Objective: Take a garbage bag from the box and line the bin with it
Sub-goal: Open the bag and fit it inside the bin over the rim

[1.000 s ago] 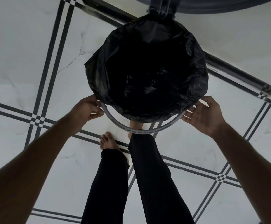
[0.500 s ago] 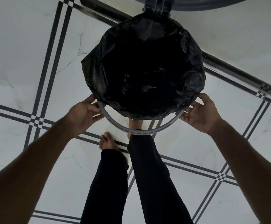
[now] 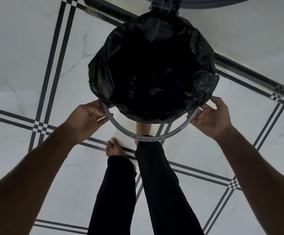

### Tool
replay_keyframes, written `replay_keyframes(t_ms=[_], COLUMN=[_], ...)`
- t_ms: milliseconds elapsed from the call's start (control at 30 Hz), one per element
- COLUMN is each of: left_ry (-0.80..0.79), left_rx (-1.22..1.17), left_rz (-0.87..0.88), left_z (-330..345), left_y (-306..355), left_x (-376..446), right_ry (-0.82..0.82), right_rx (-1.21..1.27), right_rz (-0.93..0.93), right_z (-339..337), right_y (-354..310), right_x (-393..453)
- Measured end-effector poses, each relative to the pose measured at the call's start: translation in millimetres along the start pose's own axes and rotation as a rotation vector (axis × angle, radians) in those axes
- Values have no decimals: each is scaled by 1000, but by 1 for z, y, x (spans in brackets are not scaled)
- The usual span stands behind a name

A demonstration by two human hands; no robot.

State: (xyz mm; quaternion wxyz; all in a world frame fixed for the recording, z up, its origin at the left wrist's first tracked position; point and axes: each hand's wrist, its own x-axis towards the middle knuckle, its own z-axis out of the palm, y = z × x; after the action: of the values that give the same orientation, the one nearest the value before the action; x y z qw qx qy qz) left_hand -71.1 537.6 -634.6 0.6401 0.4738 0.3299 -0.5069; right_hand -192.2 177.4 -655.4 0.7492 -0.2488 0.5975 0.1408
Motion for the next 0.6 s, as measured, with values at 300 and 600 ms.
replay_keyframes(t_ms=[300,600], left_ry=[85,135], left_rx=[-248,-167], left_rz=[-19,-29], left_z=[3,9], left_y=[5,16], left_x=[9,20], right_ry=[-15,6], right_rx=[-118,-212], right_rz=[-65,-269], right_z=[32,68], right_y=[-32,-81], right_x=[7,25])
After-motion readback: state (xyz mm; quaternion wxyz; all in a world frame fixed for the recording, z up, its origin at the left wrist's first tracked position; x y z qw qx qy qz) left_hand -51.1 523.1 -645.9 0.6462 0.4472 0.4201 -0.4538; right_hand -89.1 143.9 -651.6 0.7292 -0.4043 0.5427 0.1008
